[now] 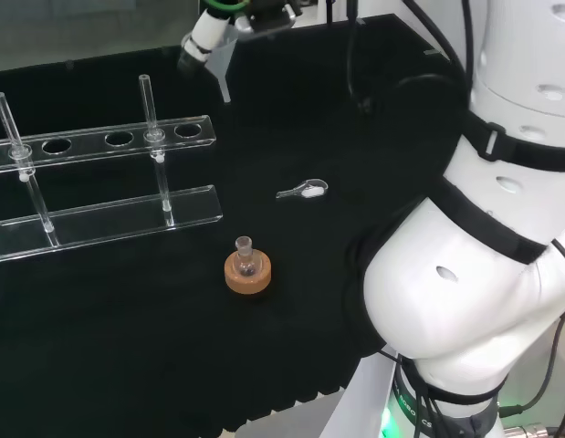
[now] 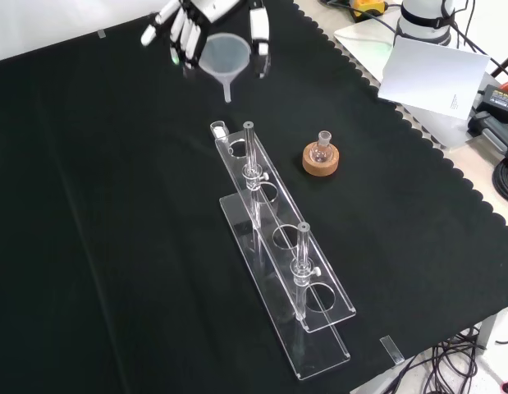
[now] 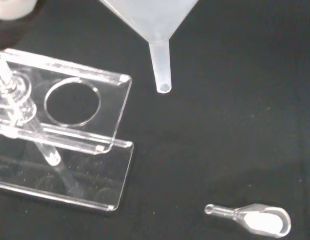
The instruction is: Pick up the funnel from the transparent funnel stand.
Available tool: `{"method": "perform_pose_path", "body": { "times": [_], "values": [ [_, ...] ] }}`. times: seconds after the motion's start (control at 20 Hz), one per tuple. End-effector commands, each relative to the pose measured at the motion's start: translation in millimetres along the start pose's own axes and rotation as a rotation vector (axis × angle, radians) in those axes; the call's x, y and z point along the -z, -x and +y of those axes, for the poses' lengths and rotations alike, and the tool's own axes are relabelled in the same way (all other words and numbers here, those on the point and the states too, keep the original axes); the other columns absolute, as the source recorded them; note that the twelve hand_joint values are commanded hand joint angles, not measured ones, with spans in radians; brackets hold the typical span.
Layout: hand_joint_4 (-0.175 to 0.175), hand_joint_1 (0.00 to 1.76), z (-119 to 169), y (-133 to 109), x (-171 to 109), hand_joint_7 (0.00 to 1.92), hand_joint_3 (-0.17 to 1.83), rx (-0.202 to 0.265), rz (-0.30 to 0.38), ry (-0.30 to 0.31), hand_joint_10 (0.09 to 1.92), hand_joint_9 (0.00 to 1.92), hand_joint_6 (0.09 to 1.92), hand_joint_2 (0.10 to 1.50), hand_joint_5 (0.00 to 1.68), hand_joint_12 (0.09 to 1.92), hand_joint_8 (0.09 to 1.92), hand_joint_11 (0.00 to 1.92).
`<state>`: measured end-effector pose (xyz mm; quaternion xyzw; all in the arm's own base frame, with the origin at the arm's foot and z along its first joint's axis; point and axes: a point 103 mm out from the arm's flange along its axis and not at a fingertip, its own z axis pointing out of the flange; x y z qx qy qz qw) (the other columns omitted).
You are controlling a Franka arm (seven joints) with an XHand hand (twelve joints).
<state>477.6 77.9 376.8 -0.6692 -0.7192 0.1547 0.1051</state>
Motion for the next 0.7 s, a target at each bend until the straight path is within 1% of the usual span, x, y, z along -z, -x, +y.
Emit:
{"method": "perform_pose_path", "body": {
  "times": [0.05,0.15,0.25,0.35,0.45,0.5,0.55,0.65,0.7],
  "values": [
    [0.037,0.75,-20,42,7,0.89,0.44,0.012,0.026,0.047,0.46,0.54,0.3,0.63,0.7,0.09,0.8,0.0],
    [0.037,0.75,-23,44,7,0.89,0.47,0.012,0.039,0.048,0.45,0.55,0.37,0.62,0.67,0.09,0.8,0.0],
    [0.037,0.75,-27,49,7,0.9,0.48,0.008,0.05,0.055,0.45,0.55,0.4,0.61,0.66,0.09,0.8,0.0],
    [0.037,0.75,-28,46,8,0.9,0.49,0.009,0.059,0.07,0.45,0.55,0.41,0.62,0.66,0.09,0.81,0.0],
    [0.038,0.76,-34,57,6,0.9,0.51,0.008,0.054,0.079,0.45,0.55,0.45,0.62,0.66,0.09,0.81,0.0],
    [0.038,0.77,-36,59,5,0.91,0.52,0.006,0.041,0.079,0.45,0.55,0.46,0.62,0.66,0.09,0.81,0.0],
    [0.039,0.77,-34,49,6,0.91,0.54,-0.002,0.035,0.069,0.45,0.56,0.48,0.62,0.66,0.09,0.81,0.0],
    [0.039,0.78,-37,51,3,0.91,0.55,-0.011,0.033,0.063,0.45,0.56,0.51,0.61,0.66,0.09,0.81,0.0],
    [0.04,0.78,-39,50,2,0.91,0.56,-0.023,0.026,0.057,0.45,0.56,0.51,0.61,0.66,0.09,0.81,0.0]
  ]
}}
